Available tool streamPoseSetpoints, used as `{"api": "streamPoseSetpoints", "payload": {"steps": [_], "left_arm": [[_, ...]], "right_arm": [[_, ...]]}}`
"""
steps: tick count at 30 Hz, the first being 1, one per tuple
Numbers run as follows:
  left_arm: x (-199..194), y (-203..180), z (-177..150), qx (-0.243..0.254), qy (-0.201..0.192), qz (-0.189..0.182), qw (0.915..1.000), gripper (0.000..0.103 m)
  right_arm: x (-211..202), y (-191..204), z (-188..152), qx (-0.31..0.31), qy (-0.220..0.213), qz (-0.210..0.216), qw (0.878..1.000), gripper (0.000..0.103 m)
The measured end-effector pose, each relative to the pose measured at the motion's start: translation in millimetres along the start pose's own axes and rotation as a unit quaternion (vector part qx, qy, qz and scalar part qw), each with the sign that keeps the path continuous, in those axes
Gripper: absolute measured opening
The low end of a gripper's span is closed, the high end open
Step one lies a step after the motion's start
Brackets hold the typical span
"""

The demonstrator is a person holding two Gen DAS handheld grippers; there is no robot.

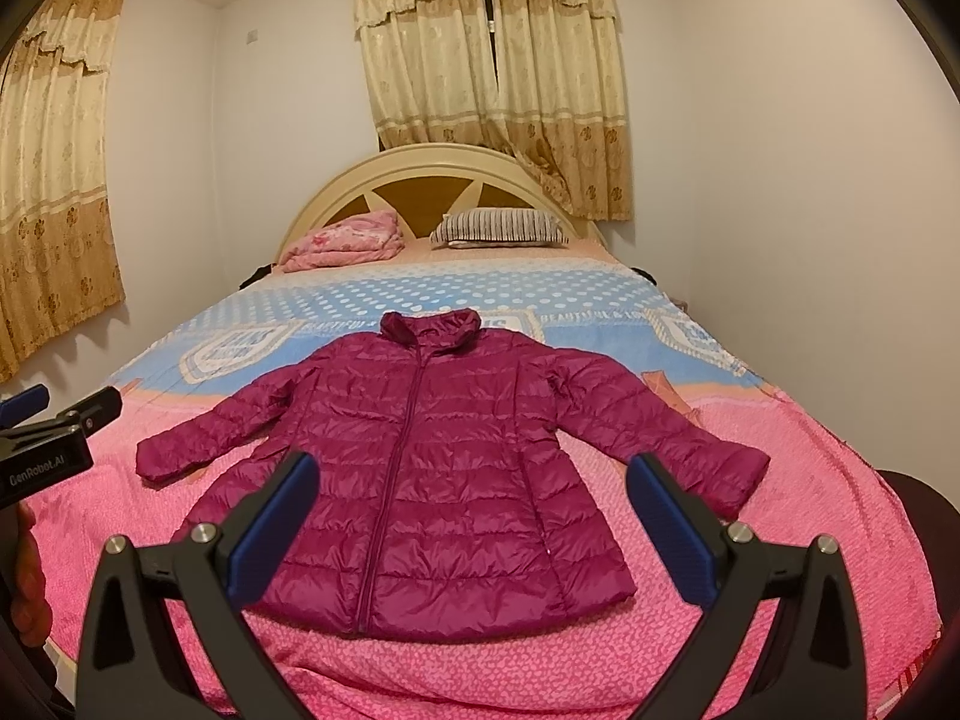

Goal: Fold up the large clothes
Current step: 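Grasp the jacket sleeve cuff with the right gripper and lift it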

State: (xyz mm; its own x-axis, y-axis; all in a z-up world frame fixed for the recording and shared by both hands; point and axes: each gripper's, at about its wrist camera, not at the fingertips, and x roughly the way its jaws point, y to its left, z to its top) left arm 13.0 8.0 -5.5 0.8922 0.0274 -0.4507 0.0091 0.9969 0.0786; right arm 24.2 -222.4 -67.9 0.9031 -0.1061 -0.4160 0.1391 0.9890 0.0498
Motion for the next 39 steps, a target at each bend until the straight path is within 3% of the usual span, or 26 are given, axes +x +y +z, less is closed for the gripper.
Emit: {"api": "streamPoseSetpoints", "payload": {"steps": [6, 10, 16, 28, 39], "left_arm": [[27.1, -6.1, -5.2, 0.018, 0.006, 0.007, 0.9998, 0.102], [63.3, -15.3, -10.7, 0.037, 0.019, 0.011, 0.9991, 0.102], [117.0, -25.1, -12.6, 0.040, 0.041, 0.010, 0.9983, 0.102], [215.4, -31.3, 0.6, 0.060, 0.082, 0.036, 0.9941, 0.102], [265.6, -29.4, 12.6, 0.071, 0.105, 0.048, 0.9908, 0.102]], "right_arm": [[27.1, -27.7, -7.5, 0.035, 0.022, 0.021, 0.999, 0.103], [61.8, -60.8, -22.6, 0.066, 0.062, -0.014, 0.996, 0.103], [101.2, -118.8, -40.8, 0.137, 0.112, -0.055, 0.983, 0.094], [163.4, -218.8, -41.6, 0.214, 0.157, -0.139, 0.954, 0.080], [199.2, -257.8, -43.1, 0.220, 0.200, -0.171, 0.939, 0.075]]}}
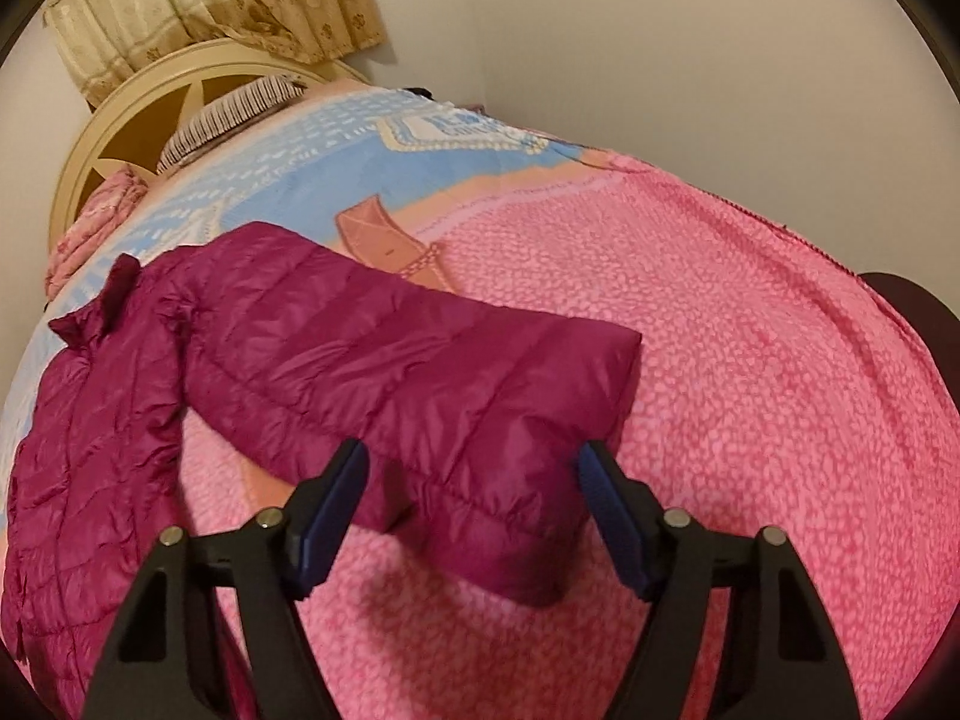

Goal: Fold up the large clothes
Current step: 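Grasp the jacket sleeve cuff with the right gripper and lift it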

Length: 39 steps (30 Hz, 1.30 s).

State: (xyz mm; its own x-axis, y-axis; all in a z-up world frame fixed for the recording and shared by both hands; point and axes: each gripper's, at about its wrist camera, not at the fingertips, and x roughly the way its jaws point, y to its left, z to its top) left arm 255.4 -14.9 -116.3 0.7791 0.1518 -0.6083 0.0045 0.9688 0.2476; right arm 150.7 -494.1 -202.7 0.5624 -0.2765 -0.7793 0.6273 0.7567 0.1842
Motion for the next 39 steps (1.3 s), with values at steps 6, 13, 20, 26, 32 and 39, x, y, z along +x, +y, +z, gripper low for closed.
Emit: {"api": "streamPoseSetpoints", "payload": {"steps": [6, 13, 20, 26, 32, 39], "left_arm": [[27.5, -5.3, 2.8, 0.008, 0.026, -0.005, 0.9996, 0.102], [44.1, -3.0, 2.9, 0.012, 0.035, 0.001, 0.9993, 0.102], [55.7, 7.5, 9.9, 0.006, 0.038, 0.010, 0.9992, 0.102], [58.6, 11.5, 21.4, -0.005, 0.036, 0.006, 0.9993, 0.102], [57.7, 10.6, 28.2, -0.009, 0.032, -0.001, 0.9995, 0.102], [64.6, 17.2, 27.4, -0.011, 0.033, 0.007, 0.9994, 0.102]], "right_arm": [[20.9, 2.2, 3.3, -0.017, 0.033, 0.009, 0.999, 0.050], [24.8, 11.6, 8.2, -0.047, 0.019, 0.027, 0.998, 0.025], [7.7, 42.4, 27.0, -0.083, -0.019, 0.057, 0.995, 0.017], [-20.1, 92.6, 49.4, -0.134, -0.063, 0.081, 0.986, 0.015], [-40.2, 161.8, 58.8, -0.198, -0.094, 0.110, 0.969, 0.015], [-44.4, 229.5, 41.5, -0.269, -0.108, 0.135, 0.948, 0.014]]}}
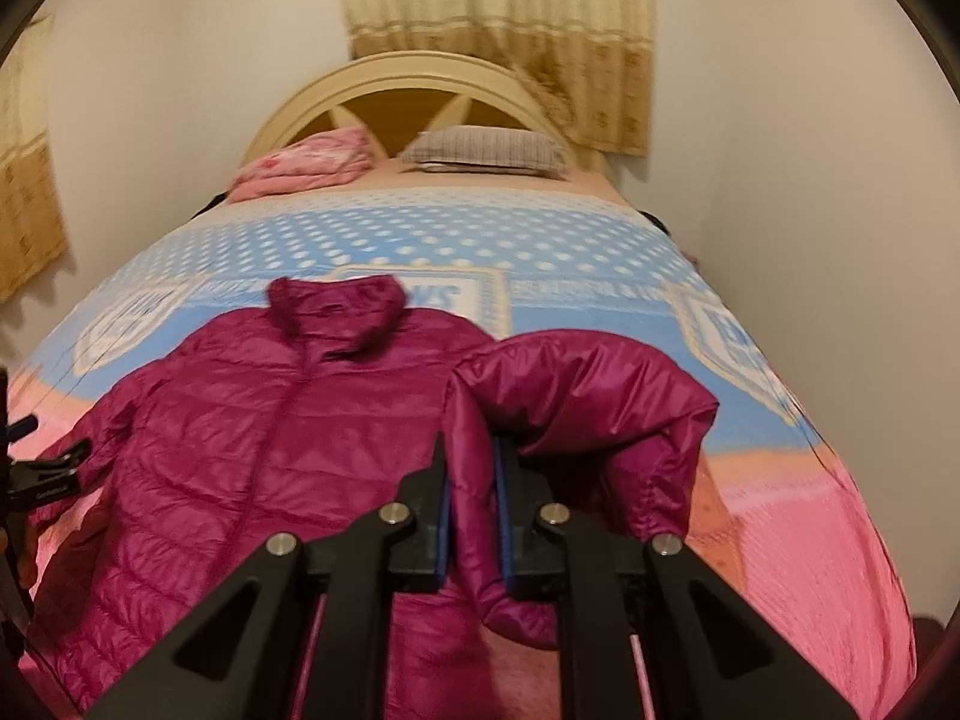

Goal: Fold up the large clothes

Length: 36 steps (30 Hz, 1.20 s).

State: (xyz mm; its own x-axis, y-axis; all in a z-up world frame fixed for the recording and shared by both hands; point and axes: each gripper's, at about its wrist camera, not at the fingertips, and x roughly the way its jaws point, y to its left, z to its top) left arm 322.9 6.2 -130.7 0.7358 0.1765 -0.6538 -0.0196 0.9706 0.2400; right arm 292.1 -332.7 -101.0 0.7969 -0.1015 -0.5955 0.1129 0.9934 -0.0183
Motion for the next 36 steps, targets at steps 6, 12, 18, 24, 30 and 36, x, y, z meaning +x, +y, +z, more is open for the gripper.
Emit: {"api": "streamPoseSetpoints", "payload": {"steps": [6, 12, 18, 24, 30, 36], "left_arm": [[1.7, 9.7, -1.9, -0.009, -0.001, -0.010, 0.9999, 0.102], [-1.1, 15.7, -4.3, -0.021, -0.002, -0.026, 0.9994, 0.102], [-2.7, 11.4, -8.9, -0.012, -0.005, -0.030, 0.9995, 0.102], [-0.3, 9.9, -11.1, -0.001, -0.002, -0.022, 0.9998, 0.102], [2.5, 10.6, -10.7, 0.005, 0.001, -0.015, 0.9999, 0.102], [5.2, 12.4, -11.1, 0.007, 0.005, -0.008, 0.9999, 0.102]], "right_arm": [[16.0, 48.4, 2.0, -0.039, 0.004, 0.029, 0.999, 0.014], [28.5, 100.2, -9.5, -0.091, 0.009, 0.056, 0.994, 0.014], [43.4, 133.9, -35.3, -0.125, 0.020, 0.071, 0.989, 0.014], [58.1, 158.0, -56.9, -0.152, 0.024, 0.072, 0.985, 0.014], [66.7, 183.7, -69.6, -0.185, 0.031, 0.084, 0.979, 0.020], [63.0, 194.7, -77.9, -0.196, 0.025, 0.104, 0.975, 0.077]]}}
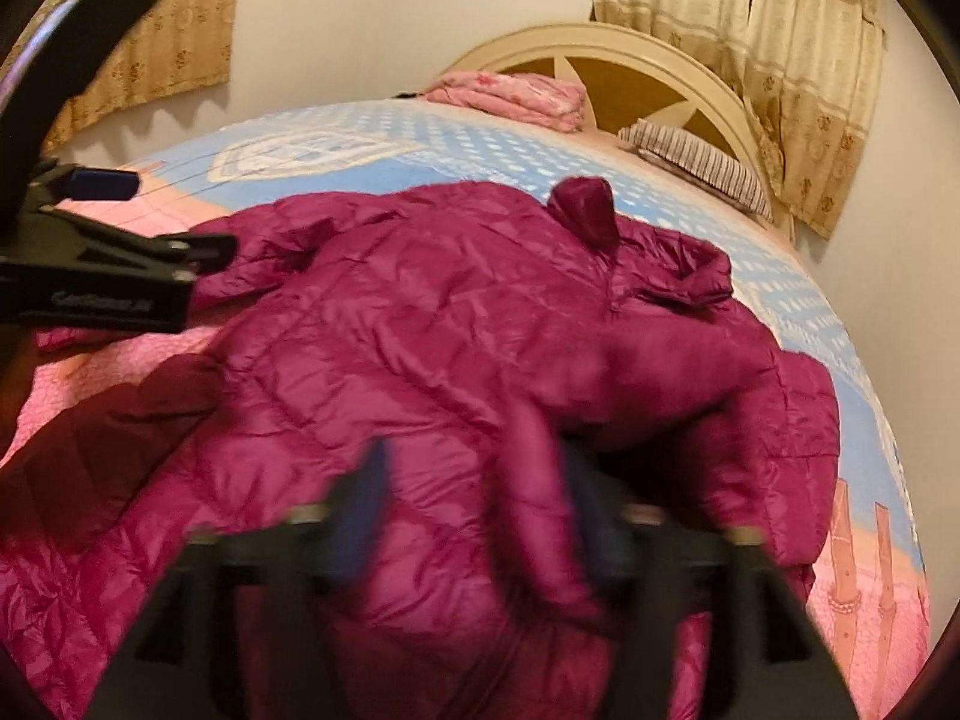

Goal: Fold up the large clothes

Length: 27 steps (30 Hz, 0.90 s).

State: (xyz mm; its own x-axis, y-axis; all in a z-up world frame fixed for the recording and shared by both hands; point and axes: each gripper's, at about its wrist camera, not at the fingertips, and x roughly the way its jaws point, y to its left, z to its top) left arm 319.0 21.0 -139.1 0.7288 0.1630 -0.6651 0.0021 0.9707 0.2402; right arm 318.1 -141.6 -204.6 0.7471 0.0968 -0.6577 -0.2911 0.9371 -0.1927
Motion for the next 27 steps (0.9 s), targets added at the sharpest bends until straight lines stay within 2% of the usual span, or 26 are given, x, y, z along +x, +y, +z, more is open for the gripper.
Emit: {"api": "streamPoseSetpoints", "payload": {"steps": [5, 10, 13, 16, 19, 21, 24, 26, 27], "left_arm": [[-2.0, 1.8, 1.5, -0.004, 0.001, 0.003, 1.0000, 0.102], [-17.7, -9.7, 7.5, 0.002, 0.000, -0.013, 0.9999, 0.102], [-35.0, -21.3, 13.8, 0.009, -0.014, -0.028, 0.9995, 0.102], [-49.1, -35.4, 24.1, 0.006, -0.020, -0.049, 0.9986, 0.102], [-57.0, -51.0, 29.8, 0.018, -0.028, -0.045, 0.9984, 0.102], [-59.1, -57.9, 30.8, 0.024, -0.029, -0.047, 0.9982, 0.102], [-57.0, -71.2, 31.6, 0.029, -0.022, -0.050, 0.9981, 0.102], [-50.5, -80.9, 31.4, 0.029, -0.005, -0.063, 0.9976, 0.102], [-45.1, -87.4, 30.9, 0.031, 0.004, -0.067, 0.9973, 0.102]], "right_arm": [[-14.4, 10.0, -5.3, -0.019, -0.002, 0.019, 1.000, 0.077], [-40.8, -3.6, -16.8, 0.001, -0.012, 0.026, 1.000, 0.077], [-56.1, -19.4, -29.0, 0.014, -0.015, 0.018, 1.000, 0.077], [-61.8, -37.0, -39.7, 0.033, -0.003, -0.015, 0.999, 0.077], [-68.0, -43.8, -47.5, 0.063, -0.003, 0.012, 0.998, 0.078], [-73.0, -32.0, -54.0, 0.053, -0.005, 0.038, 0.998, 0.077], [-73.0, -26.5, -61.9, 0.052, -0.006, 0.050, 0.997, 0.077], [-69.0, -37.3, -66.9, 0.072, 0.000, 0.039, 0.997, 0.077], [-65.0, -46.7, -68.8, 0.082, 0.001, 0.013, 0.997, 0.077]]}}
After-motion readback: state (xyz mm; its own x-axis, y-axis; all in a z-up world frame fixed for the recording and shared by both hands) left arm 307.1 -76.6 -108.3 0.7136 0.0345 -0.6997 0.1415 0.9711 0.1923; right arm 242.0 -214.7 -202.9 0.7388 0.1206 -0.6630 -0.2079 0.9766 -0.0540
